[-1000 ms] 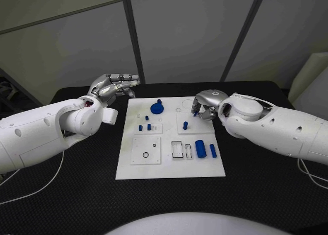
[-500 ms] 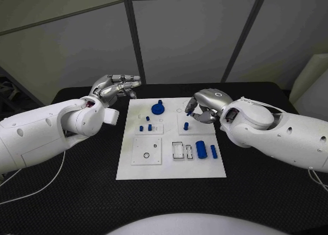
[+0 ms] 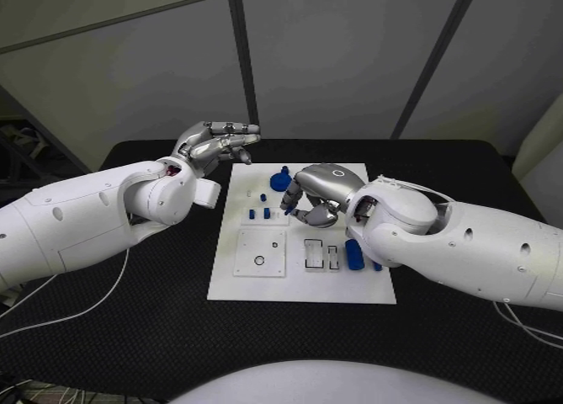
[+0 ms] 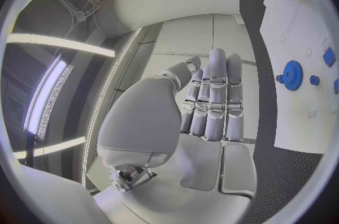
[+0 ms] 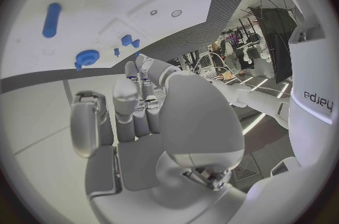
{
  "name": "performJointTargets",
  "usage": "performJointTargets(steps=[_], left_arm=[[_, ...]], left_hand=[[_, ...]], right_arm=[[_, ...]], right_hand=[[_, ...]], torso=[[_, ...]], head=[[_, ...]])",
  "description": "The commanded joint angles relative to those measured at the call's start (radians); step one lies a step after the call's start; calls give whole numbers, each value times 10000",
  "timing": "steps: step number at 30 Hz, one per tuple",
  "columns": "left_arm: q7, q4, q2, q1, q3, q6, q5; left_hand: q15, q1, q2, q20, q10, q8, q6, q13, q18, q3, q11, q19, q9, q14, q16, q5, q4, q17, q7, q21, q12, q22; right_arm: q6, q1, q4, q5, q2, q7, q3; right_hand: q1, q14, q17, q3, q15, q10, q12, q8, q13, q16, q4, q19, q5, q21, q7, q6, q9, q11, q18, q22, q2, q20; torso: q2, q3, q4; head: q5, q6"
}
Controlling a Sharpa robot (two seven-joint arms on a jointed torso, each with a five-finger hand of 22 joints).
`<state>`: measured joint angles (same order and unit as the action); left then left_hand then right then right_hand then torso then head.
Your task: Assemble the parts on the task board
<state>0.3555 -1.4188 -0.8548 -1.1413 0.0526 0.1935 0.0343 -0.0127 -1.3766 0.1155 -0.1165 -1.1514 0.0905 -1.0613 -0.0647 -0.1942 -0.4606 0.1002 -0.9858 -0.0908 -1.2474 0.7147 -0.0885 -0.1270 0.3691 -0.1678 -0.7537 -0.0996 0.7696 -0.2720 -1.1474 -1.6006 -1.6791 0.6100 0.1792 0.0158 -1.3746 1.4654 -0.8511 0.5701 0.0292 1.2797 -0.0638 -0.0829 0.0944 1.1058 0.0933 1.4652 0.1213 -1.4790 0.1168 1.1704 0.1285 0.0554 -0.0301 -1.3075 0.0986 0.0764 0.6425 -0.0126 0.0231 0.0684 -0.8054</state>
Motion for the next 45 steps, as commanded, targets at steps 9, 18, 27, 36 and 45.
performJointTargets(steps=[9,18,27,36,45], left_arm=[[-29,-79,76,-17,8,-136,-36],[-27,-63,140,-17,8,-180,-36],[-42,-39,151,-17,8,-208,-36],[-65,-35,157,-17,8,-231,-36],[-84,-34,165,-17,9,-259,-36]], left_hand=[[-25,53,-84,-16,-19,-68,-20,-11,114,45,50,85,-7,61,-60,39,-3,-21,-34,61,41,-20],[-26,51,-93,-17,-16,-71,-19,-12,113,46,51,88,-8,62,-73,35,-5,-26,-35,69,44,-24],[-26,51,-93,-17,-16,-71,-19,-12,113,46,51,88,-8,62,-73,35,-5,-26,-35,69,44,-24],[-29,56,-98,-20,-14,-74,-19,-12,114,51,53,92,-8,65,-86,36,-4,-31,-37,78,46,-28],[-29,56,-98,-20,-14,-74,-19,-12,114,51,53,92,-8,65,-86,36,-4,-31,-37,78,46,-28]], right_arm=[[946,430,506,-211,-567,-65,211],[1061,540,831,-395,-888,91,242],[917,604,913,-459,-1016,111,332],[1047,634,981,-504,-1096,166,346],[962,639,1081,-618,-1177,257,348]], right_hand=[[55,2,11,67,60,1,5,-3,21,40,16,667,-72,-88,-8,51,26,-41,82,-1960,-25,-48],[82,1,10,72,58,-11,9,9,22,50,10,679,-83,-114,0,43,34,-33,89,-1982,-30,-47],[104,1,5,75,56,-17,10,15,23,60,2,700,-88,-161,3,40,39,-30,101,-2021,-36,-47],[117,1,2,76,55,-22,11,18,24,66,-2,706,-90,-174,5,38,43,-29,104,-2031,-40,-46],[126,2,-5,76,54,-25,12,21,25,73,-4,707,-91,-177,5,36,45,-28,105,-2034,-41,-46]], torso=[[1,-27,32],[-8,-28,22],[-5,-19,24],[-11,-16,17],[-10,-17,17]], head=[[395,-235],[472,-324],[496,-371],[535,-413],[548,-421]])
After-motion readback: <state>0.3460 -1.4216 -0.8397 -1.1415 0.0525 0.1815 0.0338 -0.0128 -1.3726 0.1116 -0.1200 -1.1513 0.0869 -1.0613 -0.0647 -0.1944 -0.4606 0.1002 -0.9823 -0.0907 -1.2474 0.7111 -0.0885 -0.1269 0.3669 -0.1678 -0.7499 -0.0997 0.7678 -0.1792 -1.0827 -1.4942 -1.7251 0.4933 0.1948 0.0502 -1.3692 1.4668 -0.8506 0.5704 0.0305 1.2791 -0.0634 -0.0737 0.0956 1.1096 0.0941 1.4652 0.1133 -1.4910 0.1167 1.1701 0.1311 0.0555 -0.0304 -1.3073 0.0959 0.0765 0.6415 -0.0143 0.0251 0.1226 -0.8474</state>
